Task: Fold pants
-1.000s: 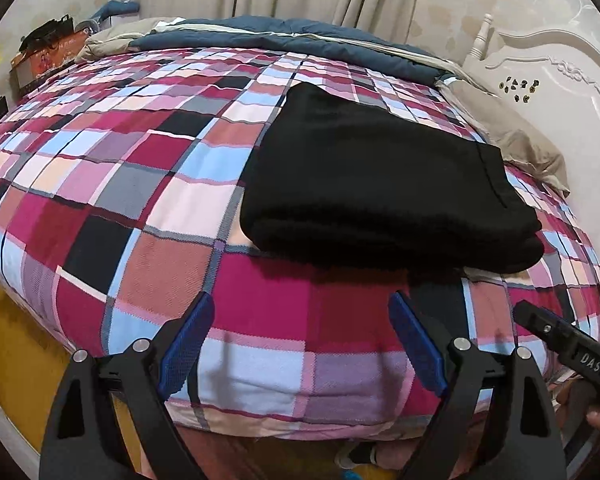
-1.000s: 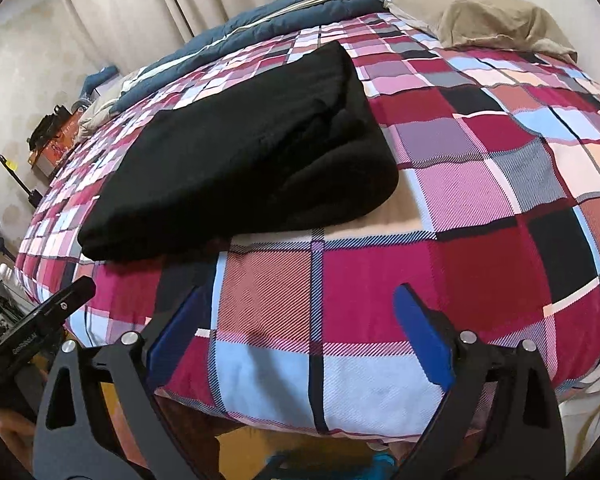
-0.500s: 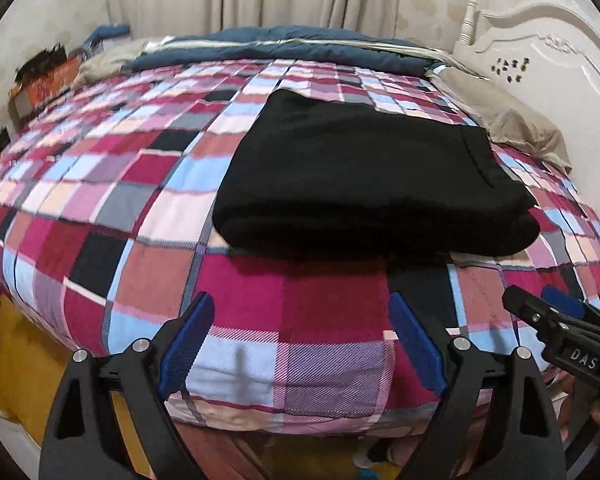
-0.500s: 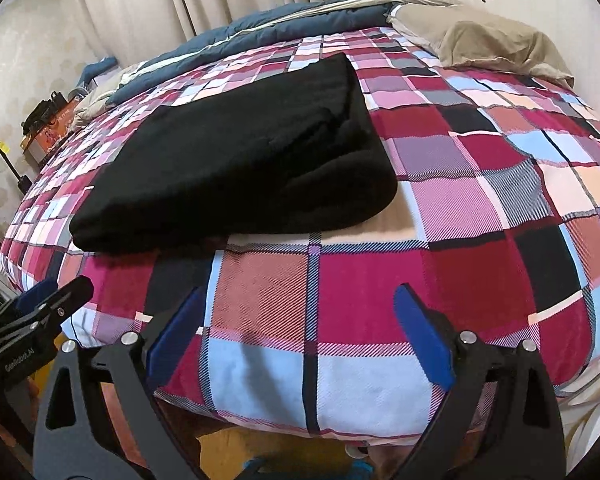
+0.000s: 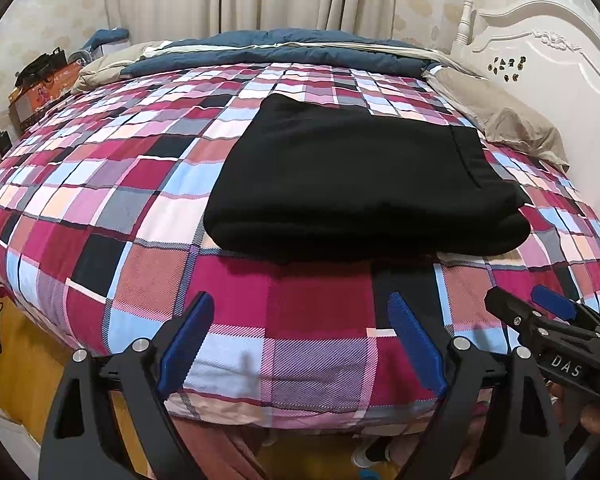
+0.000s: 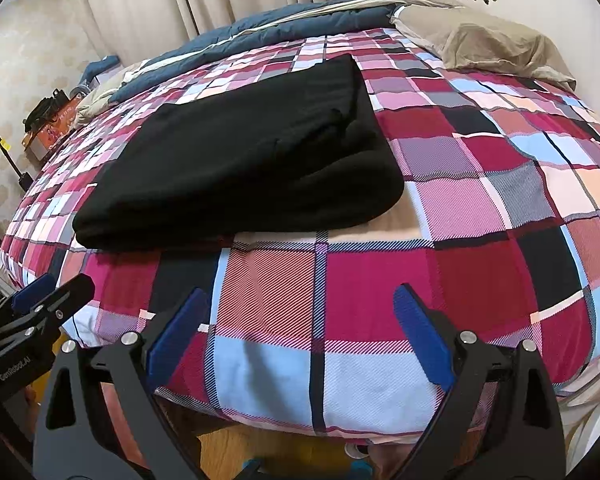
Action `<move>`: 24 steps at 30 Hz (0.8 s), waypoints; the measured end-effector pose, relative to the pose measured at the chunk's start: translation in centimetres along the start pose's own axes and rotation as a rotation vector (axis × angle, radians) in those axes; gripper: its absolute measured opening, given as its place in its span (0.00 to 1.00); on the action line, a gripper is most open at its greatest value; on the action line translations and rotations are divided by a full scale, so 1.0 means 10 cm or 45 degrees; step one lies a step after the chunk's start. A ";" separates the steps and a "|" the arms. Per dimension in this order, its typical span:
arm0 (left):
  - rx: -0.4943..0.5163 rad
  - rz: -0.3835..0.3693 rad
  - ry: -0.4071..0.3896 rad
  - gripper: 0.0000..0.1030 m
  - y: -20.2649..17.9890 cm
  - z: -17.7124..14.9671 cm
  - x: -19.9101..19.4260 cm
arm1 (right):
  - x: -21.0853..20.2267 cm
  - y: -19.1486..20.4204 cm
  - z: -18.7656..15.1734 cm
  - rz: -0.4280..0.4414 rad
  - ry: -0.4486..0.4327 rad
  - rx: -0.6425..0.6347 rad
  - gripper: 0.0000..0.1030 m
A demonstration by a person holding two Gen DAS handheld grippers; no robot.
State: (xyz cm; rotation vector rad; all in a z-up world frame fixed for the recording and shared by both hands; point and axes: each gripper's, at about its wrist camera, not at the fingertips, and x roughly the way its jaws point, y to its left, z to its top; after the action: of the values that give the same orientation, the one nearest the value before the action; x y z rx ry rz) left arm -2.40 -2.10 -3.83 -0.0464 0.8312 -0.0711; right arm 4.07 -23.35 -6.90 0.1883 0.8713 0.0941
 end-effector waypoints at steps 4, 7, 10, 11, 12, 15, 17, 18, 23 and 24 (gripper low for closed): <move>-0.012 0.006 0.008 0.85 0.03 -0.01 0.01 | -0.01 0.02 -0.01 -0.004 0.003 -0.010 0.92; -0.020 0.015 0.012 0.85 0.04 -0.02 0.01 | -0.01 0.03 -0.02 -0.004 0.007 -0.008 0.92; -0.016 0.018 0.009 0.85 0.04 -0.03 0.00 | 0.01 0.03 -0.03 -0.005 0.013 -0.012 0.92; -0.013 0.023 0.009 0.85 0.04 -0.03 0.00 | 0.01 0.03 -0.03 -0.005 0.015 -0.013 0.92; -0.009 0.029 0.007 0.85 0.03 -0.04 0.00 | 0.01 0.03 -0.03 -0.005 0.017 -0.014 0.92; 0.004 0.058 0.007 0.85 0.02 -0.04 -0.01 | 0.01 0.05 -0.04 -0.005 0.020 -0.019 0.92; 0.015 0.079 0.008 0.85 0.02 -0.04 0.00 | 0.02 0.05 -0.04 -0.003 0.022 -0.021 0.92; 0.020 0.085 0.012 0.85 0.02 -0.05 0.00 | 0.02 0.05 -0.04 -0.002 0.023 -0.021 0.92; 0.010 0.085 0.006 0.85 0.04 -0.04 -0.01 | 0.03 0.07 -0.05 0.004 0.030 -0.023 0.92; 0.011 0.085 -0.001 0.85 0.05 -0.03 -0.02 | 0.03 0.07 -0.05 0.005 0.032 -0.023 0.92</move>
State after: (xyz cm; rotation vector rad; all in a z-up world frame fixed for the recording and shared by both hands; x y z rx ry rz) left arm -2.75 -1.63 -3.96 -0.0107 0.8311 -0.0119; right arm 3.85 -22.53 -7.33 0.1720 0.8950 0.1084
